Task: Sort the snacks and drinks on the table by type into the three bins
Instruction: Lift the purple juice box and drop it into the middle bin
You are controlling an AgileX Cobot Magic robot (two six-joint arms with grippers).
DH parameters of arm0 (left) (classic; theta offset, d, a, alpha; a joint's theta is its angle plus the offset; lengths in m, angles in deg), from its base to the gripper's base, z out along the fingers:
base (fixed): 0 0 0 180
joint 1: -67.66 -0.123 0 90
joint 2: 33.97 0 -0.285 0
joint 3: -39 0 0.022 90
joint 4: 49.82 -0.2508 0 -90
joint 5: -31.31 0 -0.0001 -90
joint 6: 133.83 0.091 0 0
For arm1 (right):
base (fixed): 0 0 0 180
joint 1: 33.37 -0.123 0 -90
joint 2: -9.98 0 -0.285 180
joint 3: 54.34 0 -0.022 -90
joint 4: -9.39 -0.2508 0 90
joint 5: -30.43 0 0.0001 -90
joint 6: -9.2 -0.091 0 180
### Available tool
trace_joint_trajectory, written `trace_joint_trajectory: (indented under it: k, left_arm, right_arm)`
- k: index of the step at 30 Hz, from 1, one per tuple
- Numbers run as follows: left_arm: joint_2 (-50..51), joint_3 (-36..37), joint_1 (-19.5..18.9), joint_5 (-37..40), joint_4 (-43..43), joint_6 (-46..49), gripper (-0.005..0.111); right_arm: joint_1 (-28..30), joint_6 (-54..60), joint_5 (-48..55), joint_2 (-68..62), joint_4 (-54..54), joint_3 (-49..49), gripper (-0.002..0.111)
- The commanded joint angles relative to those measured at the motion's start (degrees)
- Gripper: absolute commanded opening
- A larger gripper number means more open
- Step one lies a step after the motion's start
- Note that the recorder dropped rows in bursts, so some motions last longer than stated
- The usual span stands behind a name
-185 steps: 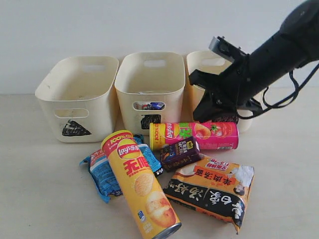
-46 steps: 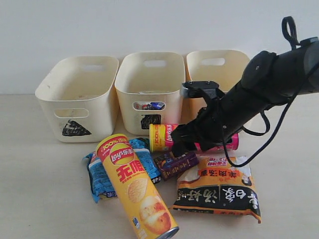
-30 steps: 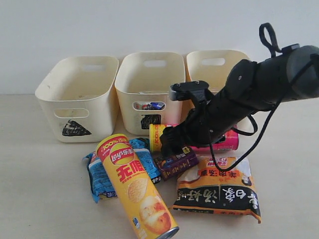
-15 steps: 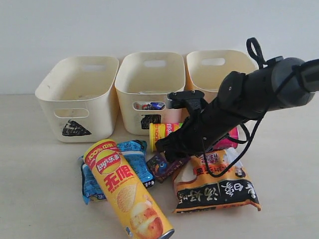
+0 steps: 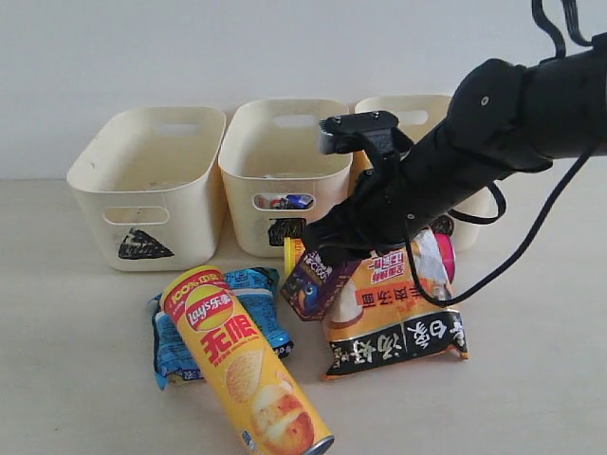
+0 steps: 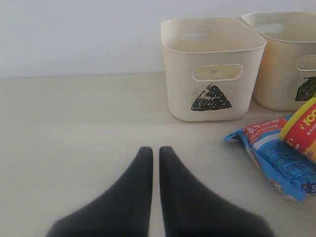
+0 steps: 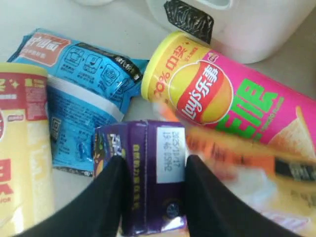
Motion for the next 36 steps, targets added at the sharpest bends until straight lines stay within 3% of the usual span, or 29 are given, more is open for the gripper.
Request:
trace_joint_trajectory:
  k: [1,12,19,36]
  left_arm:
    - [-0.1,0.2,0.0,-0.2,0.1,0.3,0.004]
    - [-0.1,0.2,0.0,-0.2,0.1,0.3,0.004]
    - [-0.1,0.2,0.0,-0.2,0.1,0.3,0.004]
    - [-0.1,0.2,0.0,-0.2,0.1,0.3,0.004]
  right_arm:
    - [0.0,0.4,2.9,2.7,1.1,-0.2,0.0]
    - [0.0,0.4,0.0,9.8,2.2,-0.4,0.0]
    - [0.0,0.4,-3.8,9.9,3.0,-7.0,0.0]
    - [0.0,1.5,-30.9,-3.3,10.3,-14.6,0.0]
